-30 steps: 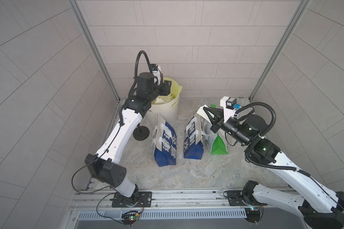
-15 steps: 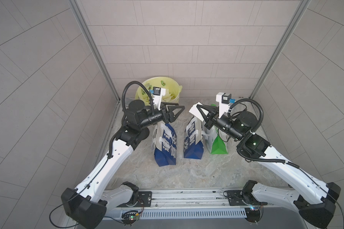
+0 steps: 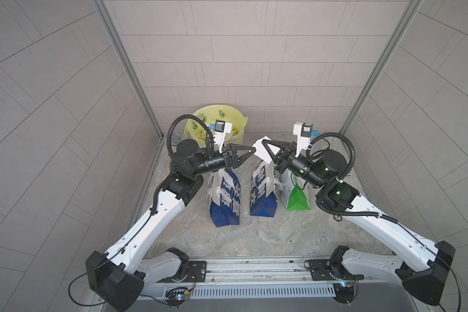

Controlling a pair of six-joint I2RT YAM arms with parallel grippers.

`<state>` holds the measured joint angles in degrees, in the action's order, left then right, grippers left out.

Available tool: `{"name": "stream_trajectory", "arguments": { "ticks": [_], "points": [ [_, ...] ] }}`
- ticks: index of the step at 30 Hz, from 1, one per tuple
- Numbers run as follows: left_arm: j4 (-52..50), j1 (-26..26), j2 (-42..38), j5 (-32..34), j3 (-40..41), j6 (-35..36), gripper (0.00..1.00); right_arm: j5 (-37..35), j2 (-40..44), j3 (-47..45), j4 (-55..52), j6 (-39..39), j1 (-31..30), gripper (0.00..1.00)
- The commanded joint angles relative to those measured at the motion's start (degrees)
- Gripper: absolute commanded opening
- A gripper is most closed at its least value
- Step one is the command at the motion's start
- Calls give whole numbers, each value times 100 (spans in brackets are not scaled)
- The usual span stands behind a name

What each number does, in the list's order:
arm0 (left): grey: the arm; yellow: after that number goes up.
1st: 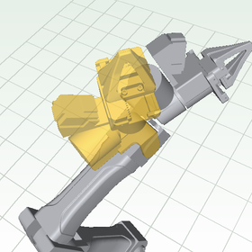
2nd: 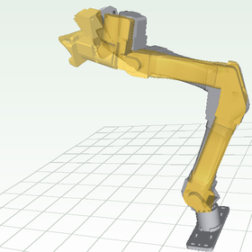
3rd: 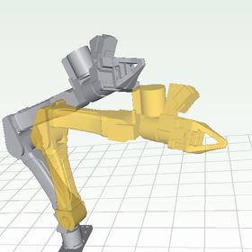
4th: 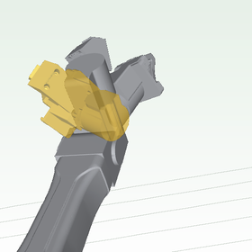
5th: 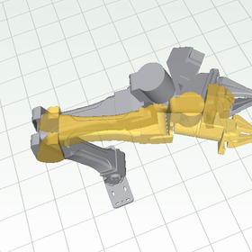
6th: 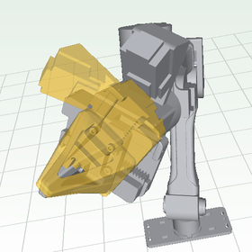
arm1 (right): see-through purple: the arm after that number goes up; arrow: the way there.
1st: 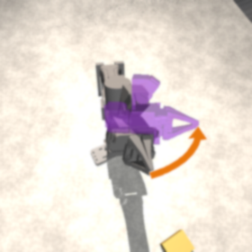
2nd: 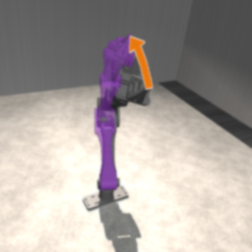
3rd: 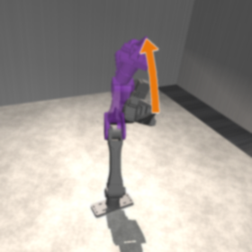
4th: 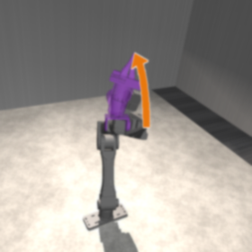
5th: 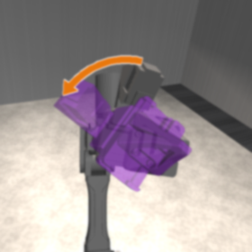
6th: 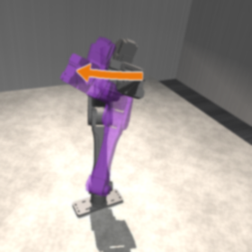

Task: Shred takeout receipts and throw away
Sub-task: Place the takeout receipt in the trash bin.

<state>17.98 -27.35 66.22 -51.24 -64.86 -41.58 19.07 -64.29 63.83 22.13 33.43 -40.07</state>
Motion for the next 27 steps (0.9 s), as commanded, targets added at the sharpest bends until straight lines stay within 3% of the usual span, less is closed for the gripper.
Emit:
{"name": "stream_trajectory", "arguments": {
  "ticks": [1,4,6,8,12,16,20,27],
  "points": [
    [539,2,-4,-41,51,-237,0,99,-22,14,110,77,4,0],
    [703,2,-3,91,98,-420,0,53,28,33,-77,-12,8,0],
    [617,2,-11,264,104,-438,0,-89,112,77,-312,-156,4,26],
    [306,2,-48,570,53,-308,0,-342,229,105,-619,-397,8,44],
    [-998,2,-190,1939,-202,404,0,-1356,554,-9,-1302,-913,13,59],
    [-2597,11,-49,3631,-843,1112,0,-2228,931,-332,-1660,-1282,21,61],
    [-3343,166,402,5012,-1538,1473,0,-2279,1137,-449,-1893,-1400,25,59],
    [-3402,802,1348,5535,-2257,1313,0,-2315,1348,-516,-1979,-1426,20,56]
  ]
}}
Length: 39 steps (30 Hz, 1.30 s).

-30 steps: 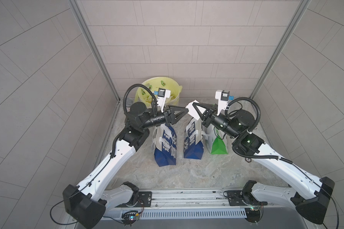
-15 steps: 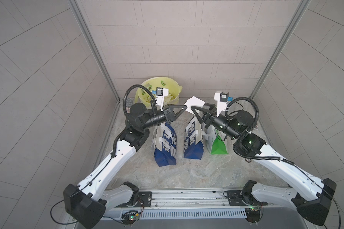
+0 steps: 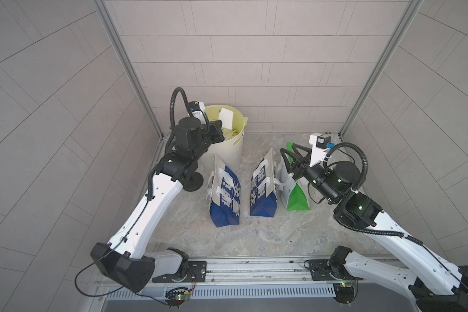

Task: Shred takeout receipts and throw away
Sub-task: Place the takeout receipt in the trash bin, then reset both arms

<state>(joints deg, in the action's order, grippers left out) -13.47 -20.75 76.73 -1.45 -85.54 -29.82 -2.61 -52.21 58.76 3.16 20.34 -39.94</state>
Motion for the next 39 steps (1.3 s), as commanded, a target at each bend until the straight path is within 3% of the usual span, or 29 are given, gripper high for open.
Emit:
{"name": "stream_trajectory", "arguments": {
  "ticks": [1,3,7,9,14,18,21,25,30,32,36,39],
  "points": [
    [-252,189,493,539,-328,173,0,-159,161,-21,-96,-127,5,55],
    [-371,262,867,557,-649,200,0,-168,207,-31,-118,-143,5,55],
    [-581,293,1342,842,-1132,306,41,-251,335,-61,-212,-194,8,54],
    [-593,291,1333,953,-1210,368,50,-364,431,-108,-268,-210,17,54],
    [-706,291,936,1205,-1104,653,56,-738,613,-262,-331,-305,15,54],
    [-898,291,333,1687,-739,756,57,-1542,628,-382,-357,-449,71,52],
    [-1075,291,-386,2091,-140,743,57,-2662,637,-612,-322,-545,193,53],
    [-1161,293,-1657,2913,1321,858,60,-4107,732,-1042,-297,-749,472,54],
    [-1995,300,-3064,4068,2800,662,62,-4533,948,-1473,-304,-1168,874,54],
    [-2037,305,-3500,4393,3403,800,67,-4669,934,-1814,-49,-1447,1071,57],
    [-1533,570,-3485,4560,4291,907,88,-4627,641,-2916,1354,-2331,1442,66],
    [-1120,902,-2900,4394,4476,740,95,-4353,90,-3420,1683,-1754,2082,68]
  ]
}}
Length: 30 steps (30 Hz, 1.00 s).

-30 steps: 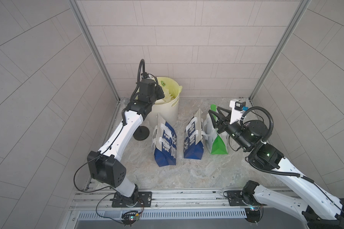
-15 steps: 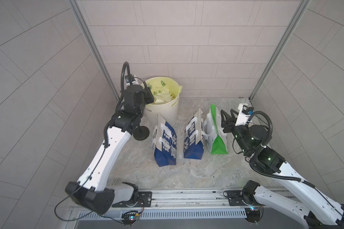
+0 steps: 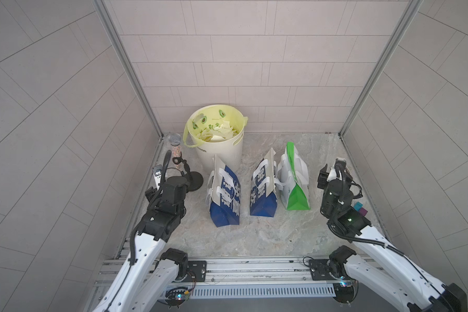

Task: Shred takeout receipts and throw away
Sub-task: Reset both arms

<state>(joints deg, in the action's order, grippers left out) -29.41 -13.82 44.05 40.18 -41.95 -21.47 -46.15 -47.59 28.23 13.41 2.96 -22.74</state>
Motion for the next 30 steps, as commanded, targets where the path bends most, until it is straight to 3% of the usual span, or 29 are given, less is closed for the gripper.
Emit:
{"name": "stream_trajectory", "arguments": {
  "ticks": [1,6,11,14,17,20,23,25,30],
  "points": [
    [670,290,601,211,170,-27,98,38,-613,-547,888,113,541,69],
    [1591,552,1351,542,539,212,100,807,-1671,-1278,2414,442,1201,72],
    [3433,716,1461,144,1467,670,100,2218,-2789,-1448,3977,378,1542,79],
    [4524,749,1754,-27,1921,719,100,2952,-2963,-1370,4041,217,1907,81],
    [5056,758,2226,-194,1964,915,100,3082,-3637,-1610,5036,659,2287,81],
    [6193,758,2709,-406,2163,1206,100,3336,-4648,-1774,6668,517,2321,84],
    [7321,758,3274,-596,2278,1349,100,3181,-4183,-1660,5721,712,2390,91],
    [7557,749,3610,-806,2129,1630,100,3267,-4188,-1499,5464,722,2413,99],
    [8258,746,4450,-1310,2122,1882,100,3067,-4266,-1437,5477,611,2306,100]
  ]
}}
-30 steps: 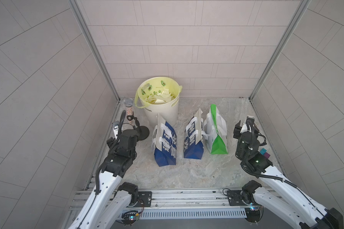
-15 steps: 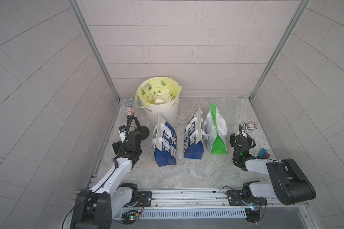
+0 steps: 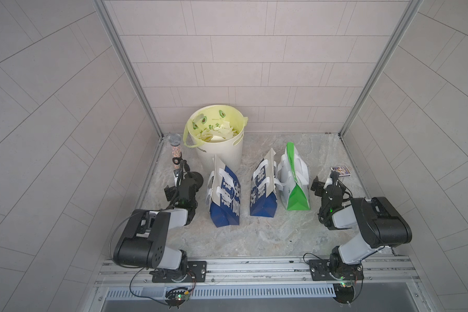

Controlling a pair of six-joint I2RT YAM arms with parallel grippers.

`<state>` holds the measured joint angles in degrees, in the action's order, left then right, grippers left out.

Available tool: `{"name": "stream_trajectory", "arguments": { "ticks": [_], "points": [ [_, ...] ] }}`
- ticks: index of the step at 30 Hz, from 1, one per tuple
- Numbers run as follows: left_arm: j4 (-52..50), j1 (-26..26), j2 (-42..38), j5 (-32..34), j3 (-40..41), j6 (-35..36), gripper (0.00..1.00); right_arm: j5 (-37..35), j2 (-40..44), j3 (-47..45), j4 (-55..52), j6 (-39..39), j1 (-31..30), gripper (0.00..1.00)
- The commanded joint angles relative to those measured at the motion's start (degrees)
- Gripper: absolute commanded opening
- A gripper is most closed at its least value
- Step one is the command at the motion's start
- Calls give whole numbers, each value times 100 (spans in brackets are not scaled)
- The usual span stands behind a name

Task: Shred takeout receipts and throw away
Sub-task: Reset both arms

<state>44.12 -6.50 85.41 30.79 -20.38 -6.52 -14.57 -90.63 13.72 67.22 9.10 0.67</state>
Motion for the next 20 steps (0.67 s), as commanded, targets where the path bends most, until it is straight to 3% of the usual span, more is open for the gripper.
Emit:
{"name": "stream_trajectory", "arguments": {
  "ticks": [1,6,11,20],
  "points": [
    [1238,1,482,-425,13,433,100,-92,2,12,156,-38,-41,100],
    [1353,17,608,-359,-43,441,100,-35,50,151,-161,-66,-63,100],
    [1327,26,616,-362,-54,429,100,771,112,805,-1494,-381,-84,100],
    [1336,35,626,-363,-54,437,100,771,41,793,-1349,-382,-83,100]
  ]
}}
